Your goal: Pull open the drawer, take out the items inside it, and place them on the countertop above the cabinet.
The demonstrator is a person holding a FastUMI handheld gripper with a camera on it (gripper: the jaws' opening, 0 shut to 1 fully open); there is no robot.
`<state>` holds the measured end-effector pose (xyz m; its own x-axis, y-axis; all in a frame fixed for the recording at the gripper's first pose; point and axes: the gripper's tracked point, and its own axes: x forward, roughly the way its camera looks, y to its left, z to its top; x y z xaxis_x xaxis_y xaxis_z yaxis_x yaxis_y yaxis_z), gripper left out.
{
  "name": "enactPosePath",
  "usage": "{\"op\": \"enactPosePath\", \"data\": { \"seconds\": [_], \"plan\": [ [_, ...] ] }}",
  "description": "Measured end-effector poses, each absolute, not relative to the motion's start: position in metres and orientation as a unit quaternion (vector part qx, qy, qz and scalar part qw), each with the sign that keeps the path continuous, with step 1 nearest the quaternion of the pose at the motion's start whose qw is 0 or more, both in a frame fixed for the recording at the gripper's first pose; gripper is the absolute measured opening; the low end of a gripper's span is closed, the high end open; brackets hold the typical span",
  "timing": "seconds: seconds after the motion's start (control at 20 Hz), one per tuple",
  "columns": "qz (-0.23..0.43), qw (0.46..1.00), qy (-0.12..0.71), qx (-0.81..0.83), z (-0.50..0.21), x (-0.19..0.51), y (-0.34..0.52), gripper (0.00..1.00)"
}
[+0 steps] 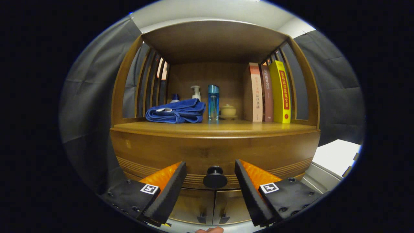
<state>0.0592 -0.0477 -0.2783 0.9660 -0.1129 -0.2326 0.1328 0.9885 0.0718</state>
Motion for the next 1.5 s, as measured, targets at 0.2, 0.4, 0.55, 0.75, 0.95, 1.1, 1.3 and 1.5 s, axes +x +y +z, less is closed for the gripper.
{"op": "enactPosePath", "data": {
  "seconds": [0.2,0.4,0.55,0.75,0.95,1.1,1.3,1.5],
  "plan": [
    [-0.067,0.988,0.128,0.056,-0.295,0.073,-0.054,0.98],
    [-0.085,0.987,0.129,0.048,-0.304,0.074,-0.066,0.86],
    [-0.084,0.986,0.133,0.062,-0.310,0.074,-0.066,0.71],
    [-0.082,0.987,0.135,0.034,-0.309,0.079,-0.060,0.52],
    [-0.082,0.985,0.144,0.040,-0.311,0.079,-0.060,0.50],
    [-0.079,0.984,0.155,0.037,-0.311,0.074,-0.059,0.48],
    [-0.085,0.982,0.165,0.046,-0.308,0.059,-0.057,0.45],
    [-0.092,0.977,0.187,0.037,-0.301,0.034,-0.053,0.46]
  ]
}}
